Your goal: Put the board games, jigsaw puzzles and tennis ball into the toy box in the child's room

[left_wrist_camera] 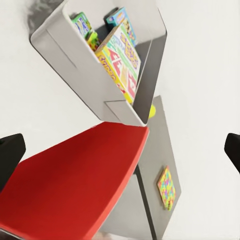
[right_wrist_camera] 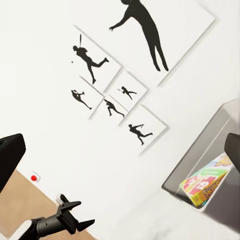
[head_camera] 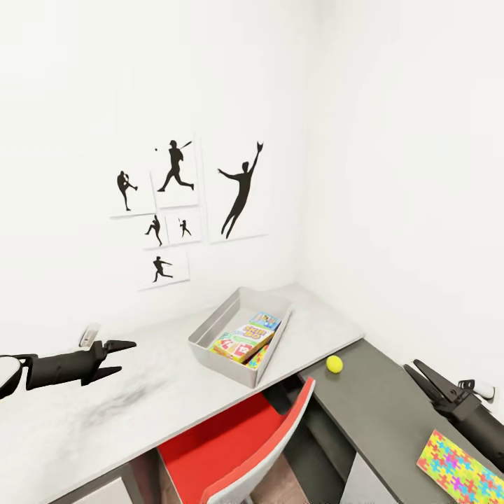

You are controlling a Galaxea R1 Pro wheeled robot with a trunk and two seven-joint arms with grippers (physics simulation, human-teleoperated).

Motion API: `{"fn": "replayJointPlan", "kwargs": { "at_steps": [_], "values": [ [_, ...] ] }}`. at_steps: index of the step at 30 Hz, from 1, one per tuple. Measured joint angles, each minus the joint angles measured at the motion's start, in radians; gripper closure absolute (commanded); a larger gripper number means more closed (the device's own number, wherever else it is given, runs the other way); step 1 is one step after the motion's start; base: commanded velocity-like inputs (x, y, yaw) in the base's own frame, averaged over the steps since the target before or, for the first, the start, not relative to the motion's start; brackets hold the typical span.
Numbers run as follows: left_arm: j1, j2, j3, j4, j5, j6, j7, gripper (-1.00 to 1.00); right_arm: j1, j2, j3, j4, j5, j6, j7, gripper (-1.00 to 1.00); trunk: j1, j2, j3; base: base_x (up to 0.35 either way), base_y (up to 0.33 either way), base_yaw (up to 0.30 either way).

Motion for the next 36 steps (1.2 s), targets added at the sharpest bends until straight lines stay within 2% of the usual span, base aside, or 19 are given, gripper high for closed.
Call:
{"fn": "replayJointPlan", "kwargs": {
  "at_steps": [13,23,36],
  "values": [
    [0.0,0.0,0.0,0.0,0.0,0.0,0.0,-1.0,0.0,0.001,0.003,0.0,0.0,-0.001,-0.001,-1.0,0.0,0.0,0.015,-0.042,0.001,-0.211],
    [0.0,0.0,0.0,0.0,-0.001,0.0,0.0,-1.0,0.0,0.001,0.004,0.0,0.0,-0.001,-0.001,-1.0,0.0,0.0,0.027,-0.159,0.012,-0.205],
    [0.0,-0.001,-0.001,0.0,0.0,0.0,0.0,-1.0,0.0,0.001,0.005,0.0,0.001,-0.014,-0.001,-1.0,0.0,0.0,0.031,-0.16,0.051,-0.043]
  ]
}}
